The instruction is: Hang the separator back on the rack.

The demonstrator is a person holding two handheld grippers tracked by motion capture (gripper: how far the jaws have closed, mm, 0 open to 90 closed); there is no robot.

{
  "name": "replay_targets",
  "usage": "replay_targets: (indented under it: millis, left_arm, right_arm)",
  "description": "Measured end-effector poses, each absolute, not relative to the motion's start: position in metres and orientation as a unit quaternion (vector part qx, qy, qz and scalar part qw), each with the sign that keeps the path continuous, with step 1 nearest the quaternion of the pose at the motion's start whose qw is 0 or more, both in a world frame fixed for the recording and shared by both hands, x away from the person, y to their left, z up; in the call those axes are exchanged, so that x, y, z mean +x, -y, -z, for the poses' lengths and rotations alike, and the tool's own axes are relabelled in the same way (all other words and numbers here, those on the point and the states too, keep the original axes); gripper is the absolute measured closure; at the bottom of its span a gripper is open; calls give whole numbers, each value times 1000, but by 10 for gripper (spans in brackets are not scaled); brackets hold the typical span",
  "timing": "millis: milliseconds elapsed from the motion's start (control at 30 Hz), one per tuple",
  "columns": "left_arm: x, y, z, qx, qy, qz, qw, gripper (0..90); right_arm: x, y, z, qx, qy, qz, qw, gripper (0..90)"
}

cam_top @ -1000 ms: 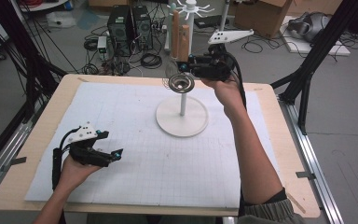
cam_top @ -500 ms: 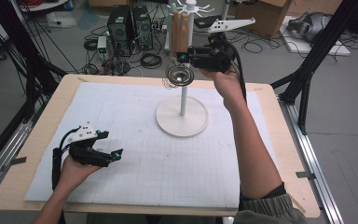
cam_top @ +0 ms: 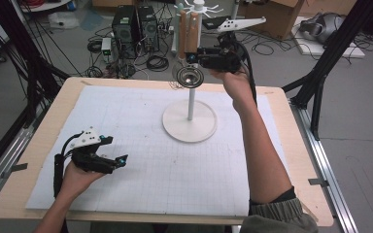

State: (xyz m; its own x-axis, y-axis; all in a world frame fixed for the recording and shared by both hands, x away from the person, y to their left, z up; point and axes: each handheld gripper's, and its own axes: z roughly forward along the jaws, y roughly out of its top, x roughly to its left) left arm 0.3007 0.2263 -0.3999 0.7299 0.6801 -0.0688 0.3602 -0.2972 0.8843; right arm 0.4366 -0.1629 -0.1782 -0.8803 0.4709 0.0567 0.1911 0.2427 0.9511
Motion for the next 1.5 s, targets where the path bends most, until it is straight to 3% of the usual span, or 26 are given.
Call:
replay_targets:
  millis: [1500]
  left_arm:
    - [302,-227,400,787,-331,-159,496,84]
  right_arm:
    - [442,169,186,240,-771,-575,131,675]
